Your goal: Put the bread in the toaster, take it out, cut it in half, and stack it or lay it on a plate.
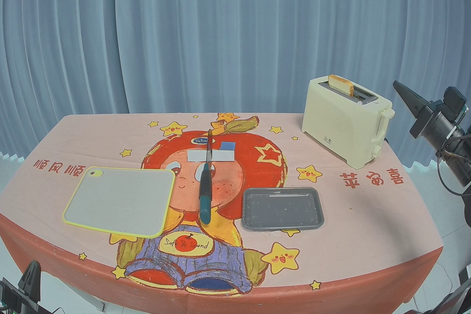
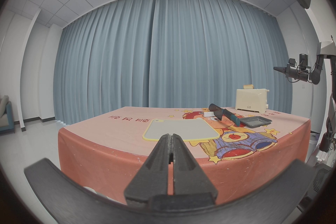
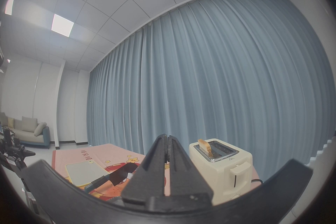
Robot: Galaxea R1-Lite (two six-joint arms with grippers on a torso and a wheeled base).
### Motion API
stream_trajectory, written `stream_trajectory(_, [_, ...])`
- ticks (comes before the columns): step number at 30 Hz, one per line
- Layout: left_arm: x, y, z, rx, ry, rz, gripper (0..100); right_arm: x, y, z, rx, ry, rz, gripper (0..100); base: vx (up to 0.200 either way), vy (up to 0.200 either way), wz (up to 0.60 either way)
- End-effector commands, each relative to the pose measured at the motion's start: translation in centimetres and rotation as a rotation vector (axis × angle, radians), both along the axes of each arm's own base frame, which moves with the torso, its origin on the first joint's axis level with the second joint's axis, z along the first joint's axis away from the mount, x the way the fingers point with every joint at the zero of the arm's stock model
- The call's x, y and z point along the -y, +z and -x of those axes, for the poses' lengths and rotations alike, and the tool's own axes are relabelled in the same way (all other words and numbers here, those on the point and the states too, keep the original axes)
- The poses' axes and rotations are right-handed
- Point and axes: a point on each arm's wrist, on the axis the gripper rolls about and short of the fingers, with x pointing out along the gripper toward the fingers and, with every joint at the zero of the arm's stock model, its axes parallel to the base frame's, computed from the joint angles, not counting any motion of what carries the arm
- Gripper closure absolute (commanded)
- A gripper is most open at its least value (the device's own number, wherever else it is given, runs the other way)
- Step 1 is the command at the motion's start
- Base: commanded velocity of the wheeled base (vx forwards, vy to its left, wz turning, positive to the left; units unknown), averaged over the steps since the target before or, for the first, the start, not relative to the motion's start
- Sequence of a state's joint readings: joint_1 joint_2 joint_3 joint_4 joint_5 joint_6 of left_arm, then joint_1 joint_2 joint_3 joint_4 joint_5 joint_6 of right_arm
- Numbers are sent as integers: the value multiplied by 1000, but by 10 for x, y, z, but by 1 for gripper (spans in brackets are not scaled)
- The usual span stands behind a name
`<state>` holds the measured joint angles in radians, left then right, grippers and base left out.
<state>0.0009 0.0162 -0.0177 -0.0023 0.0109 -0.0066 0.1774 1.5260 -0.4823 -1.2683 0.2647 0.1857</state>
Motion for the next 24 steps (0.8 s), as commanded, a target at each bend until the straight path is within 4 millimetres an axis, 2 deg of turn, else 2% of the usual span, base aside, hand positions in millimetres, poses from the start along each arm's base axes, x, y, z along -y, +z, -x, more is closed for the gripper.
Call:
stream_trajectory(1, [0,-5,0,-2,1,1,100,1,1,-1,3,-3,-2,100,0,0,0])
stream_trajectory(9, [0,-5,0,-1,1,0,100,2,5,0,12,-18,12,100,0,0,0])
stream_trajectory(24, [0,-5,0,-1,1,0,100,-6,-6,-1,-35,-57,46,100,0,0,0])
